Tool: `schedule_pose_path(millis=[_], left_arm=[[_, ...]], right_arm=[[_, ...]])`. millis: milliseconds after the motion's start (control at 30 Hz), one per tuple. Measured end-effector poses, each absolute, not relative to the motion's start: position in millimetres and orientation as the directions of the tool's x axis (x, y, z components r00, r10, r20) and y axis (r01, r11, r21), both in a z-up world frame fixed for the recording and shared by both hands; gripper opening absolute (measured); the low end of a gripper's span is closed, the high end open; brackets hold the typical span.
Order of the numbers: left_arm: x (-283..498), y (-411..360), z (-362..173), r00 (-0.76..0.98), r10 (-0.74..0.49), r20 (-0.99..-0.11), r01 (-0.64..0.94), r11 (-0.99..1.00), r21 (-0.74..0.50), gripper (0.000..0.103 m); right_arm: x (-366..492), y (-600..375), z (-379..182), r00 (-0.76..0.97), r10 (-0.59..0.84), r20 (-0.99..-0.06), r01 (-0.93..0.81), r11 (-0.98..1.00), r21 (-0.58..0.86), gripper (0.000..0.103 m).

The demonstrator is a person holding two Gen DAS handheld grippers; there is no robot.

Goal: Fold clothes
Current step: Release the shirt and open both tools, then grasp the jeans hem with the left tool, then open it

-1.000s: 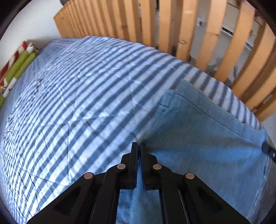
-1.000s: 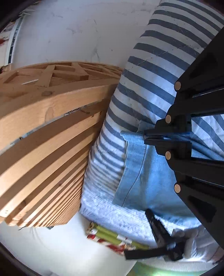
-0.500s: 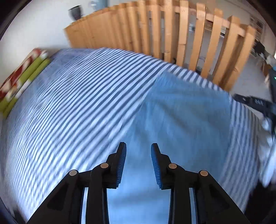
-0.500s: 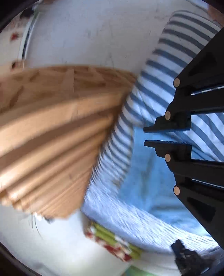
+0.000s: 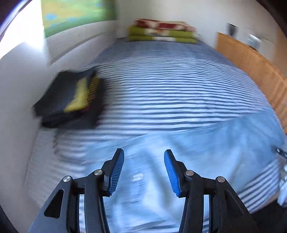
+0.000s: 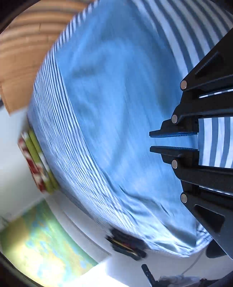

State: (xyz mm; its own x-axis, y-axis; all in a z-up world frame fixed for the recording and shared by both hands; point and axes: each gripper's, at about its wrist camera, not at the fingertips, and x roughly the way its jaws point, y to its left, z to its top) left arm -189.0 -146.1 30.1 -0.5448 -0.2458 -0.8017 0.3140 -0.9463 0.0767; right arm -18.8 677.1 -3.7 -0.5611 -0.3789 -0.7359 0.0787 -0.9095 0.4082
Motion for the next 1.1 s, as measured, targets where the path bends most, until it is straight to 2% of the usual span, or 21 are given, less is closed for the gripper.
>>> schedule_pose_path(millis=[67,133,233,367,467,567,700,767,800,833,900,967,1100], left_arm=[[-159,-188,17,-0.505,-0.301,-0.809,0.386,-0.917,0.100,0.050],[-138,-226,-2,-0.472,-0.305,-0.827,0.447,-0.891,0.074,0.050],[-108,-266,-34,-0.431,-0.232,-0.872,0.487,-0.873,-0.008,0.053],[-88,-281,-72,-0.395,-0.132,-0.909,0.513,-0.853,-0.099,0.054],[-62,-281,-84,-0.415,-0.072,-0.907,0.517,-0.839,-0.170,0.063],[-46,-276,-96,-0.455,0.011,-0.891,0.499,-0.825,-0.266,0.066],[-40,-264,-98,-0.449,0.010,-0.893,0.469,-0.848,-0.246,0.078],[-42,-261,-103,-0.453,0.037,-0.891,0.465,-0.843,-0.272,0.077],[-44,-260,-107,-0.464,0.051,-0.884,0.461,-0.838,-0.291,0.075],[-46,-257,-107,-0.475,0.063,-0.878,0.452,-0.838,-0.305,0.069],[-49,-254,-107,-0.467,0.041,-0.883,0.462,-0.841,-0.283,0.039],[-55,-249,-97,-0.472,0.015,-0.882,0.454,-0.853,-0.257,0.026],[-63,-237,-45,-0.537,-0.031,-0.843,0.379,-0.902,-0.208,0.023]], right_arm=[[-26,639,-5,-0.516,-0.399,-0.758,0.136,-0.912,0.387,0.010],[-34,598,1,-0.491,-0.386,-0.781,0.208,-0.922,0.326,0.010],[-52,541,19,-0.451,-0.400,-0.797,0.333,-0.905,0.266,0.011],[-58,468,40,-0.363,-0.440,-0.821,0.495,-0.838,0.230,0.013],[-26,422,41,-0.286,-0.460,-0.840,0.605,-0.767,0.214,0.013],[13,403,31,-0.189,-0.512,-0.838,0.656,-0.701,0.280,0.014],[64,391,5,-0.008,-0.565,-0.825,0.649,-0.630,0.426,0.014],[81,385,-4,0.009,-0.577,-0.817,0.646,-0.621,0.445,0.015],[83,381,-8,0.006,-0.587,-0.810,0.631,-0.627,0.458,0.018],[80,378,-13,0.004,-0.601,-0.799,0.603,-0.636,0.482,0.021],[68,370,-22,0.008,-0.630,-0.776,0.535,-0.653,0.536,0.023],[55,362,-24,-0.027,-0.631,-0.775,0.503,-0.679,0.535,0.023],[29,374,2,-0.174,-0.637,-0.751,0.454,-0.729,0.513,0.023]])
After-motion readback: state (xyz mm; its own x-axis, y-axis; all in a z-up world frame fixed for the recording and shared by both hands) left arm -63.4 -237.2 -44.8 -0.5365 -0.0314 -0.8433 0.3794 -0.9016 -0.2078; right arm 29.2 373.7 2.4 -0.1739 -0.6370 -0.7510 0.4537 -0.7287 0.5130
